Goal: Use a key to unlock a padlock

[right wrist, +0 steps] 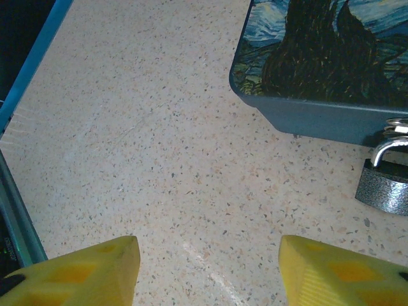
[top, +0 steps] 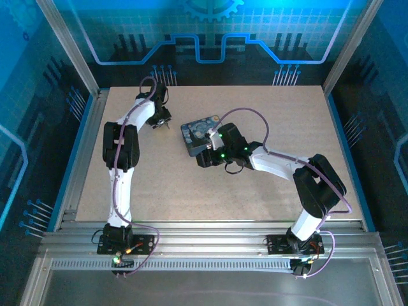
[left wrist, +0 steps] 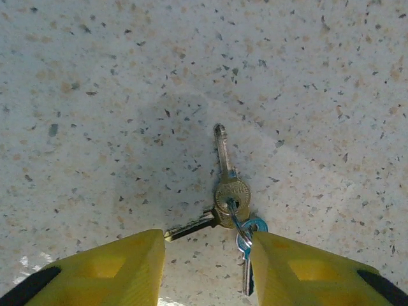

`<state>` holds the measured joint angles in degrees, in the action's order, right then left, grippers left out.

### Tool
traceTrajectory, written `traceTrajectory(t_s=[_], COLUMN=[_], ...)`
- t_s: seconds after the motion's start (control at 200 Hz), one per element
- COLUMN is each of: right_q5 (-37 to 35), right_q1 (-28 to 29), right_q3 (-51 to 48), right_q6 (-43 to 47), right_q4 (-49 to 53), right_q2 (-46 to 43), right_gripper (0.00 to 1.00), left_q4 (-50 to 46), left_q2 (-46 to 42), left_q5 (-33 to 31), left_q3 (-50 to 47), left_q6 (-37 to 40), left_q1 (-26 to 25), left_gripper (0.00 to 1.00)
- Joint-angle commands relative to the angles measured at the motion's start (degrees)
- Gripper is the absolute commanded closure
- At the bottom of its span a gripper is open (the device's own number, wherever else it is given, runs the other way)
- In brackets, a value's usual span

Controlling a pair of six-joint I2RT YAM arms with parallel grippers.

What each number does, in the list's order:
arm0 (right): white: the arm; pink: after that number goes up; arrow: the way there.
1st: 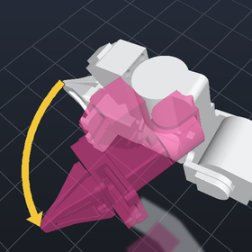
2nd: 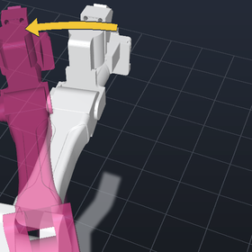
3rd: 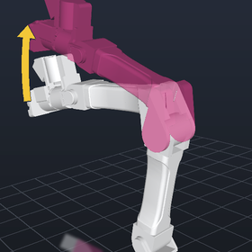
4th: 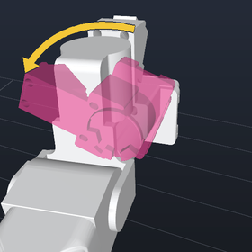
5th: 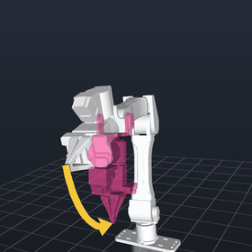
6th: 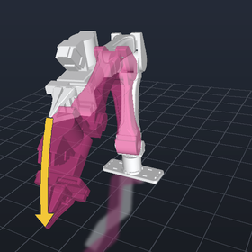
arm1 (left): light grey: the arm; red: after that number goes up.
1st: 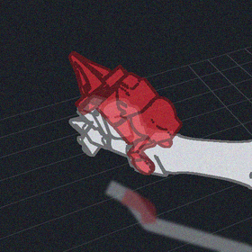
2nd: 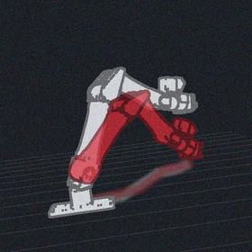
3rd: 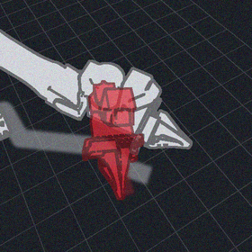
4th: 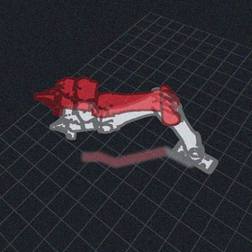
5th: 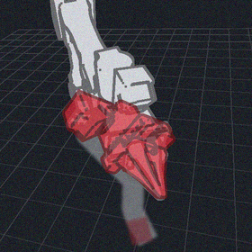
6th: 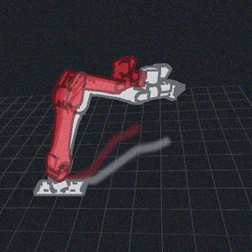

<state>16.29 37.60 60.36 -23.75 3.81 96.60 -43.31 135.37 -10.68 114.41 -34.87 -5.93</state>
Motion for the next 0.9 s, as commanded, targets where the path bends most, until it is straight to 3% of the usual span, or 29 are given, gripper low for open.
traceTrajectory(t_s=[0.0, 0.125, 0.505, 0.895], right_q5=[-0.19, -0.30, -0.76, -1.61], right_q1=[0.98, 1.06, 1.07, 1.05], right_q3=[0.55, 0.72, 1.17, 0.29], right_q6=[0.12, 0.39, 1.37, 2.01], right_q4=[-0.05, 0.45, 1.99, 2.51], right_q2=[-1.41, -1.85, -2.81, -4.42], right_gripper=[0.41, 0.41, 0.42, 0.43], left_q4=[-3.61, -5.26, -8.87, -12.64], left_q2=[1.79, 2.79, 2.97, 4.72], left_q5=[2.22, 2.89, 4.38, 4.87], left_q3=[4.63, 6.58, 7.76, 11.44], left_q6=[2.65, 3.61, 4.69, 6.13], left_q1=[0.66, 0.75, 0.68, 0.75], left_gripper=[0.62, 0.72, 0.68, 0.83])
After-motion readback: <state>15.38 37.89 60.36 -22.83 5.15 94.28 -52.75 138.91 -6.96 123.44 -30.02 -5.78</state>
